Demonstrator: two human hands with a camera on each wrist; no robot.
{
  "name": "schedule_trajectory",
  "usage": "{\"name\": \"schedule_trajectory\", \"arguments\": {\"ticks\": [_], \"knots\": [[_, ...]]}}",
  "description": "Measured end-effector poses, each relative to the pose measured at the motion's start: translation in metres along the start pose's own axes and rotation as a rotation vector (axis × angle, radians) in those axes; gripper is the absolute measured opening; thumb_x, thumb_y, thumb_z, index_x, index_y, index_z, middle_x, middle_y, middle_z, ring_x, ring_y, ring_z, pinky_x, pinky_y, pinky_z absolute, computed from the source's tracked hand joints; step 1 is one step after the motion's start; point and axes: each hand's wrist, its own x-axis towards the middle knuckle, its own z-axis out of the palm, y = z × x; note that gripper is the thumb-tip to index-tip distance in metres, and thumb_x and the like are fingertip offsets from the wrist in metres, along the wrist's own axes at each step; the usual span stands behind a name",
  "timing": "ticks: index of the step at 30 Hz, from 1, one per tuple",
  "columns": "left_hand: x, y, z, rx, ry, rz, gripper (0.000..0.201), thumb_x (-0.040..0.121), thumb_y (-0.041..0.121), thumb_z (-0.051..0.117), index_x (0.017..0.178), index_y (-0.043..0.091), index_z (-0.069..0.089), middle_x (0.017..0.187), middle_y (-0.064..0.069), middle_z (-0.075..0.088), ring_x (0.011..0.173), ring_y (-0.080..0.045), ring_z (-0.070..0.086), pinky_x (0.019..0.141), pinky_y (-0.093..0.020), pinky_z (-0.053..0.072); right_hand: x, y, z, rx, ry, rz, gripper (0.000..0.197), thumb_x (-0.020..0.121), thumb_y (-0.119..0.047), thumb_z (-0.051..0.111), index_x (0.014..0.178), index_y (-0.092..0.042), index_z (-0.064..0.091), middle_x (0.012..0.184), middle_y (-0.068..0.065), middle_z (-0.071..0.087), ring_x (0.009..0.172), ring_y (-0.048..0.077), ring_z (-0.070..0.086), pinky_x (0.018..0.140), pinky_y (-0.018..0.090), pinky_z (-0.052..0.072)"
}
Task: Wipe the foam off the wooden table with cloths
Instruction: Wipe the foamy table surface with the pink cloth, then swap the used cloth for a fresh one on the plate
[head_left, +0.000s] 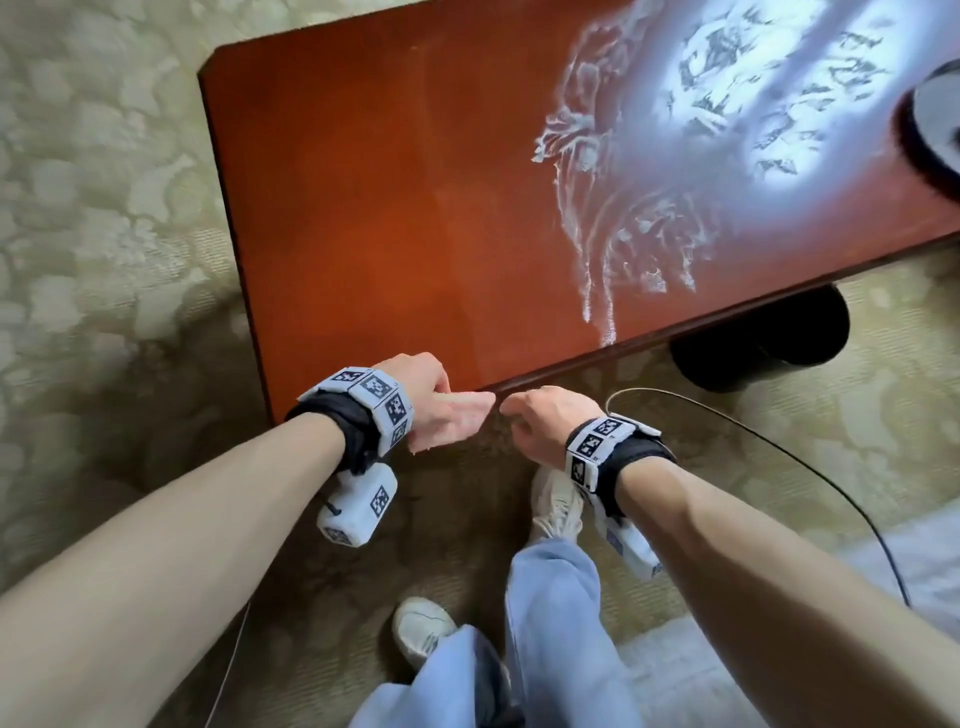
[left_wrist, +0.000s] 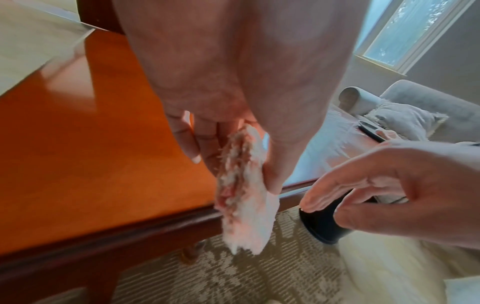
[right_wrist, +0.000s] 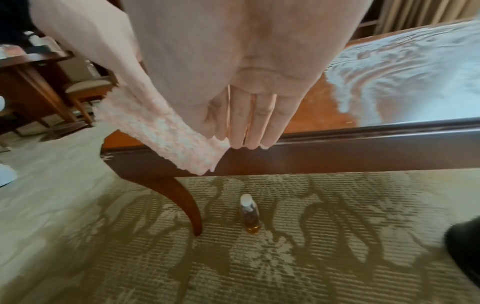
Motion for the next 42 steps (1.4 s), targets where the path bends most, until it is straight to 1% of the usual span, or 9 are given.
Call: {"name": "schedule_trajectory", "arguments": {"ticks": [3, 8, 10, 12, 17, 23, 30, 33, 42], "knots": [[0.006, 0.039, -0.020, -0.020, -0.060, 0.074, 0.025, 0.087, 0.044, 0.064, 0.102, 0.026, 0.074, 0.086, 0.005, 0.071, 0.076, -0.013, 0.067, 0.056, -0.025, 0.047, -0.011, 0.041, -0.026, 0.002, -0.012, 0.058, 0.050, 0.084, -0.038, 0.052, 0.134, -0.028, 0.048, 0.124, -0.002, 0.061, 0.118, 0.021, 0.055, 0.090, 0.039, 0.052], [0.037, 0.128, -0.062, -0.054, -0.103, 0.185, 0.031, 0.082, 0.056, 0.067, 0.094, 0.029, 0.076, 0.079, 0.007, 0.071, 0.071, -0.014, 0.065, 0.058, -0.025, 0.046, -0.021, 0.114, -0.079, 0.114, -0.047, 0.069, 0.080, 0.072, -0.061, 0.068, 0.140, -0.030, 0.041, 0.131, -0.004, 0.059, 0.117, 0.020, 0.056, 0.094, 0.035, 0.050], [0.056, 0.171, -0.077, -0.059, -0.121, 0.209, 0.029, 0.082, 0.059, 0.067, 0.085, 0.032, 0.074, 0.079, 0.007, 0.070, 0.071, -0.015, 0.064, 0.059, -0.024, 0.046, -0.023, 0.145, -0.103, 0.175, -0.104, 0.039, 0.072, 0.070, -0.061, 0.072, 0.131, -0.027, 0.053, 0.119, -0.004, 0.064, 0.105, 0.020, 0.062, 0.087, 0.029, 0.050], [0.077, 0.215, -0.089, -0.062, -0.163, 0.237, 0.027, 0.083, 0.057, 0.068, 0.084, 0.031, 0.074, 0.083, 0.005, 0.072, 0.076, -0.017, 0.066, 0.060, -0.024, 0.046, -0.027, 0.179, -0.121, 0.256, -0.132, 0.044, 0.046, 0.070, -0.054, 0.076, 0.105, -0.027, 0.064, 0.094, -0.006, 0.068, 0.085, 0.019, 0.064, 0.072, 0.025, 0.046], [0.124, 0.328, -0.117, -0.053, -0.201, 0.296, 0.031, 0.084, 0.050, 0.071, 0.097, 0.022, 0.077, 0.084, 0.005, 0.072, 0.071, -0.010, 0.065, 0.057, -0.022, 0.047, -0.049, 0.286, -0.161, 0.343, -0.119, 0.184, 0.025, 0.074, -0.045, 0.073, 0.070, -0.029, 0.055, 0.072, -0.006, 0.063, 0.070, 0.018, 0.061, 0.063, 0.025, 0.043], [0.172, 0.437, -0.132, -0.030, -0.132, 0.350, 0.023, 0.081, 0.046, 0.073, 0.092, 0.026, 0.075, 0.081, 0.005, 0.071, 0.078, -0.015, 0.066, 0.065, -0.028, 0.053, -0.091, 0.401, -0.204, 0.453, -0.019, 0.364, 0.025, 0.076, -0.043, 0.070, 0.090, -0.023, 0.066, 0.083, 0.001, 0.068, 0.079, 0.020, 0.064, 0.072, 0.029, 0.054], [0.222, 0.532, -0.145, -0.027, -0.074, 0.453, 0.011, 0.082, 0.041, 0.069, 0.089, 0.032, 0.066, 0.084, 0.010, 0.070, 0.080, -0.011, 0.066, 0.065, -0.025, 0.051, -0.123, 0.502, -0.232, 0.529, 0.115, 0.526, 0.014, 0.077, -0.036, 0.071, 0.078, -0.027, 0.060, 0.079, -0.001, 0.064, 0.077, 0.018, 0.060, 0.065, 0.022, 0.043], [0.243, 0.559, -0.154, -0.062, -0.035, 0.476, 0.011, 0.082, 0.041, 0.069, 0.085, 0.032, 0.063, 0.084, 0.009, 0.068, 0.078, -0.011, 0.063, 0.061, -0.023, 0.045, -0.123, 0.535, -0.241, 0.570, 0.168, 0.564, 0.016, 0.076, -0.039, 0.072, 0.079, -0.028, 0.061, 0.076, -0.005, 0.062, 0.077, 0.016, 0.059, 0.066, 0.023, 0.042], [0.329, 0.636, -0.211, -0.212, 0.003, 0.428, 0.015, 0.079, 0.043, 0.072, 0.085, 0.030, 0.068, 0.085, 0.007, 0.071, 0.080, -0.015, 0.066, 0.071, -0.032, 0.055, -0.089, 0.636, -0.305, 0.591, 0.223, 0.609, 0.025, 0.077, -0.038, 0.074, 0.096, -0.027, 0.063, 0.090, -0.001, 0.066, 0.090, 0.022, 0.063, 0.078, 0.027, 0.048]]}}
